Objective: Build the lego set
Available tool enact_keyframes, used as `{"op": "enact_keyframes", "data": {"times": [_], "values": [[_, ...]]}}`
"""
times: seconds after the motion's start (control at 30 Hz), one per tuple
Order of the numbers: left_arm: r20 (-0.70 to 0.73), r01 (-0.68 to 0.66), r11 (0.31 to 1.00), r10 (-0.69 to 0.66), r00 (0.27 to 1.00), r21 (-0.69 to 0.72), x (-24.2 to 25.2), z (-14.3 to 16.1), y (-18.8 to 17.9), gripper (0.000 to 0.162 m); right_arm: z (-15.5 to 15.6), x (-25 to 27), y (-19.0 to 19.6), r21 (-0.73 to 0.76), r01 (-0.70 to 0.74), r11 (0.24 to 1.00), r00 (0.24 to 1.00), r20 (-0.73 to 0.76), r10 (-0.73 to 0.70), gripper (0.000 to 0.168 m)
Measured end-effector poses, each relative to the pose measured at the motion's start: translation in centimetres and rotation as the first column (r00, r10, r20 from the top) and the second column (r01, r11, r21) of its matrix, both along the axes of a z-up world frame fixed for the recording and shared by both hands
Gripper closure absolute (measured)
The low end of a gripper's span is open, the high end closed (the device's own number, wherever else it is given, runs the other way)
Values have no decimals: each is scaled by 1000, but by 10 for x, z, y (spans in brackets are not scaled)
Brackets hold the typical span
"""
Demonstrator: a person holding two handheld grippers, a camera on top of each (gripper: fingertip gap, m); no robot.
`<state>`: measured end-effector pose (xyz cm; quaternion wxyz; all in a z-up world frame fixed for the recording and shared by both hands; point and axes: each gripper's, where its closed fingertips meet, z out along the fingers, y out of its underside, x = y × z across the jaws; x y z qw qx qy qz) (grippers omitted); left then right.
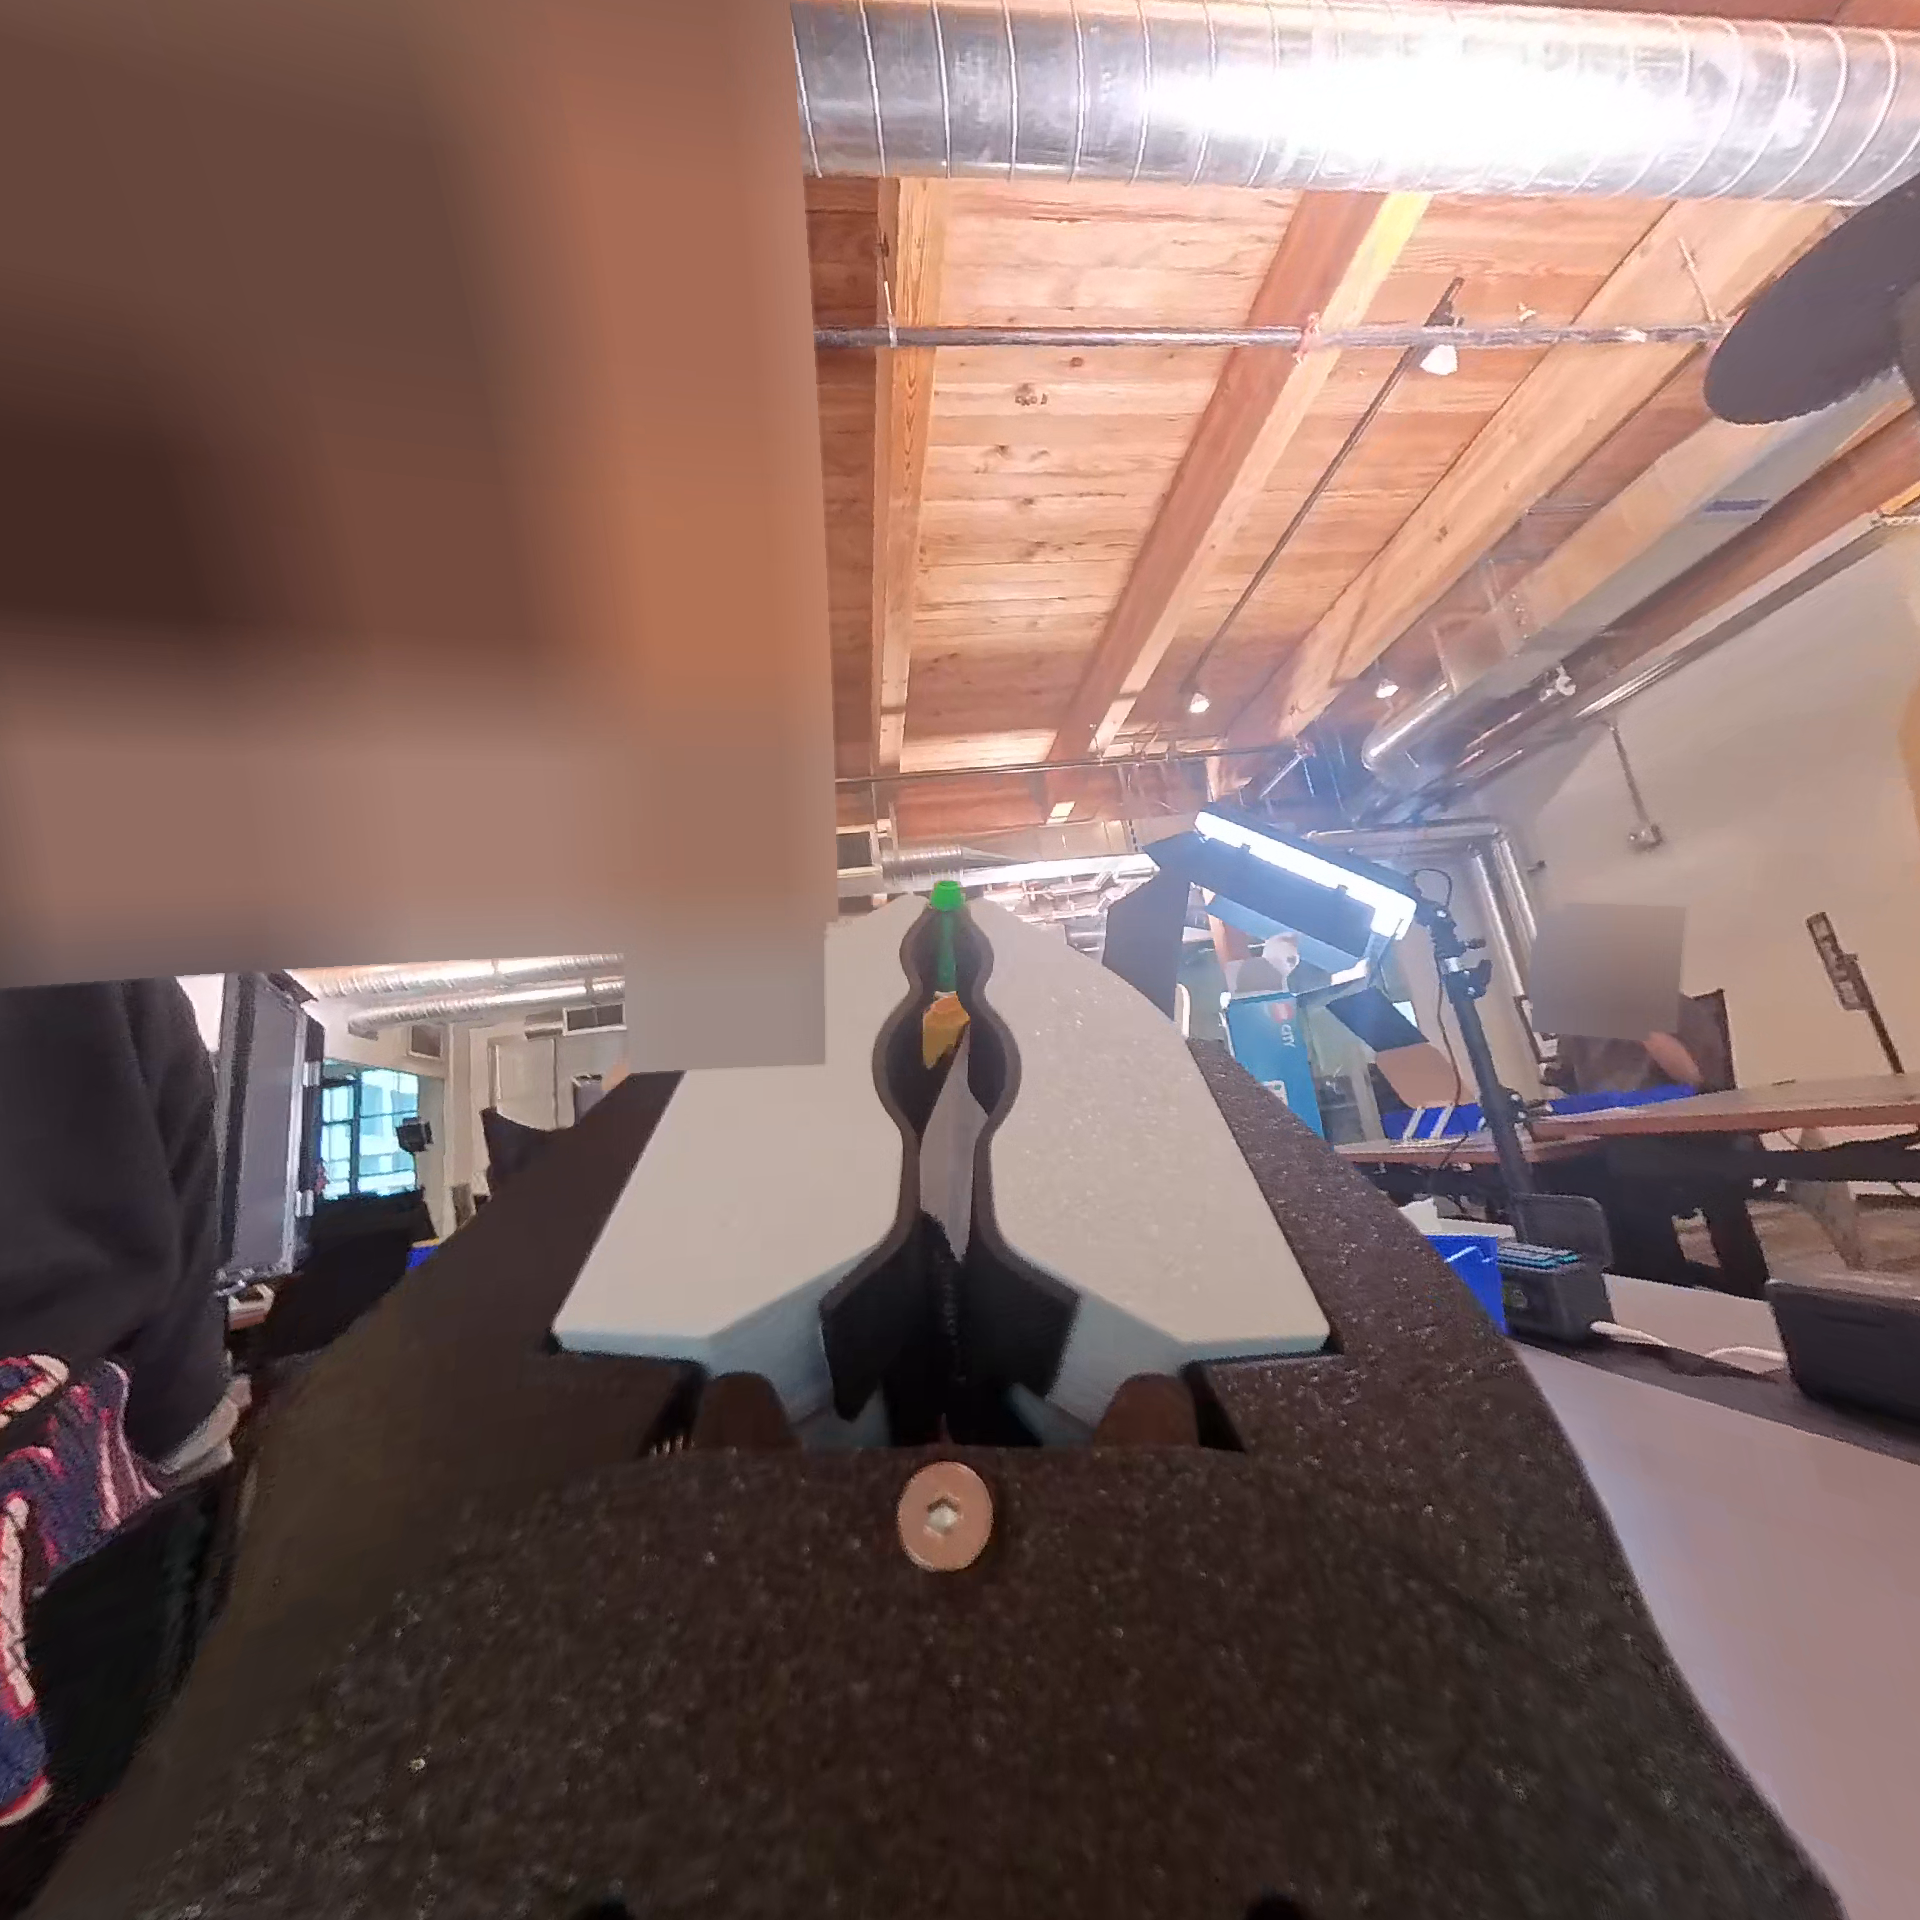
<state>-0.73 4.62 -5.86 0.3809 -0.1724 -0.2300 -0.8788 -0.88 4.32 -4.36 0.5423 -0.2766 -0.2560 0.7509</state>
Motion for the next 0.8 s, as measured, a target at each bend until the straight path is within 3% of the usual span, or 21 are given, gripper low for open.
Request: {"op": "enact_keyframes", "data": {"times": [0.17, 0.4, 0.8], "values": [[40, 44, 999, -43, 998, -10, 4, -2, 2, 148, -2, -3, -4, 86, 41, 995, 998, 48, -45, 166], [111, 77, 997, -79, 991, 15, 4, 0, 1, 149, -3, 2, -1, 63, 45, 997, 999, 16, -46, 166], [84, 70, 997, -71, 994, 18, 5, -1, 1, 149, -4, 0, -3, 86, 36, 996, 999, 25, -38, 165]]}}
